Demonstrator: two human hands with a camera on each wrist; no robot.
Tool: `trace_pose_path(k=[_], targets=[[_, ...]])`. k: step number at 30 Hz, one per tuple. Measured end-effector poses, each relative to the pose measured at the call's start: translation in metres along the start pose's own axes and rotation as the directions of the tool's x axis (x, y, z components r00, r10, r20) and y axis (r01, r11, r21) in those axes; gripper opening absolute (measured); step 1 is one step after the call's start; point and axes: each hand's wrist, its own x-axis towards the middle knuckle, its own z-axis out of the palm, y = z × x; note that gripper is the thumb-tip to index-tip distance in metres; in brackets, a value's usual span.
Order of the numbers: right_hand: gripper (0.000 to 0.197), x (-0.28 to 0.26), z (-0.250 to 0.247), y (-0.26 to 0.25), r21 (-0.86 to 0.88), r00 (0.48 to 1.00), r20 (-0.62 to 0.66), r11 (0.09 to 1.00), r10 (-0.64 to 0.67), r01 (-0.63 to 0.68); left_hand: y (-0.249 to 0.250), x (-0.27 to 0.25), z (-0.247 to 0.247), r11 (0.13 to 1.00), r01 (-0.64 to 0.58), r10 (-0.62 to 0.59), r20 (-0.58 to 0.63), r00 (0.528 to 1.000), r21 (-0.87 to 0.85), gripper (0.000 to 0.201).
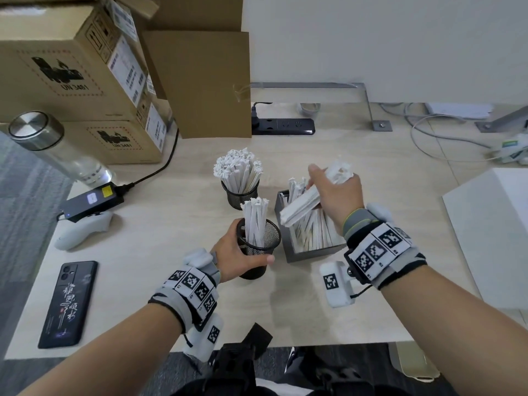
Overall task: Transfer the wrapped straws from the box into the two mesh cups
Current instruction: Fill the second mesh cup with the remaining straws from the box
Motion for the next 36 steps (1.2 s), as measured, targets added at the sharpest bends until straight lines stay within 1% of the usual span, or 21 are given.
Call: trace_pose_path(k=[2,4,6,7,10,12,13,15,16,17,18,19,21,23,25,27,28,30,33,35,36], targets=[[0.045,-0.014,0.008,-0.012,0.003,0.995,0.069,0.997,-0.071,0.071,0.007,-0.002,0.001,1.000,-0.031,0.031,0.017,0.999,0.001,0.097],[0.043,-0.027,0.018,-0.017,-0.061,0.979,0.168,0.990,-0.115,0.127,0.014,-0.004,0.002,0.998,-0.065,0.065,0.038,0.997,0.000,0.093],[0.034,-0.038,0.026,-0.013,-0.142,0.944,0.296,0.971,-0.146,0.194,0.019,-0.005,0.002,0.996,-0.087,0.088,0.056,0.995,-0.018,0.090],[0.034,-0.043,0.029,-0.010,-0.191,0.927,0.333,0.951,-0.171,0.244,0.020,-0.006,0.002,0.996,-0.090,0.091,0.063,0.994,-0.029,0.090],[0.063,-0.046,0.034,0.002,-0.246,0.926,0.284,0.914,-0.250,0.323,0.021,-0.007,0.000,0.995,-0.086,0.089,0.060,0.994,-0.055,0.089],[0.071,-0.047,0.035,0.008,-0.228,0.911,0.305,0.907,-0.279,0.354,0.020,-0.006,0.000,0.995,-0.076,0.080,0.062,0.995,-0.065,0.090],[0.071,-0.048,0.036,0.011,-0.243,0.889,0.359,0.891,-0.284,0.383,0.019,-0.006,0.000,0.995,-0.072,0.076,0.062,0.995,-0.067,0.089],[0.068,-0.053,0.038,0.016,-0.300,0.818,0.488,0.822,-0.304,0.484,0.017,-0.004,0.001,0.996,-0.065,0.069,0.068,0.995,-0.056,0.084],[0.065,-0.055,0.040,0.018,-0.325,0.784,0.536,0.781,-0.313,0.533,0.016,-0.003,0.002,0.996,-0.066,0.070,0.071,0.995,-0.059,0.082],[0.063,-0.057,0.042,0.020,-0.330,0.766,0.556,0.759,-0.323,0.561,0.015,-0.003,0.002,0.996,-0.065,0.070,0.073,0.995,-0.067,0.081],[0.062,-0.057,0.042,0.022,-0.323,0.767,0.547,0.760,-0.336,0.564,0.014,-0.002,0.003,0.995,-0.066,0.072,0.072,0.995,-0.080,0.080],[0.060,-0.056,0.041,0.023,-0.308,0.782,0.514,0.776,-0.352,0.551,0.013,-0.002,0.002,0.994,-0.066,0.072,0.071,0.995,-0.089,0.080],[0.057,-0.051,0.036,0.025,-0.275,0.837,0.410,0.826,-0.363,0.493,0.012,-0.001,0.000,0.993,-0.053,0.059,0.058,0.997,-0.108,0.084],[0.057,-0.043,0.026,0.028,-0.285,0.887,0.316,0.858,-0.337,0.428,0.008,0.000,-0.003,0.994,-0.034,0.038,0.035,0.999,-0.105,0.090],[0.059,-0.036,0.014,0.034,-0.342,0.904,0.283,0.848,-0.319,0.406,0.003,0.002,-0.005,0.996,-0.014,0.015,0.011,1.000,-0.088,0.091],[0.061,-0.032,0.006,0.040,-0.406,0.898,0.292,0.807,-0.330,0.429,0.000,0.004,-0.005,0.999,0.003,-0.004,-0.007,1.000,-0.043,0.090],[0.062,-0.031,0.005,0.042,-0.418,0.886,0.309,0.788,-0.345,0.452,0.000,0.004,-0.005,1.000,0.001,-0.001,-0.011,1.000,-0.012,0.090],[0.064,-0.034,0.008,0.041,-0.408,0.840,0.377,0.745,-0.389,0.528,0.002,0.003,-0.003,0.999,-0.018,0.018,-0.001,1.000,0.041,0.090],[0.064,-0.044,0.024,0.033,-0.349,0.729,0.498,0.661,-0.470,0.664,0.008,0.002,0.001,0.994,-0.049,0.046,0.035,0.998,0.094,0.087],[0.062,-0.049,0.033,0.031,-0.321,0.657,0.575,0.604,-0.487,0.729,0.012,0.001,0.002,0.990,-0.071,0.065,0.058,0.996,0.119,0.082],[0.061,-0.050,0.037,0.033,-0.327,0.635,0.607,0.578,-0.477,0.747,0.014,0.001,0.003,0.989,-0.080,0.072,0.066,0.995,0.126,0.079]])
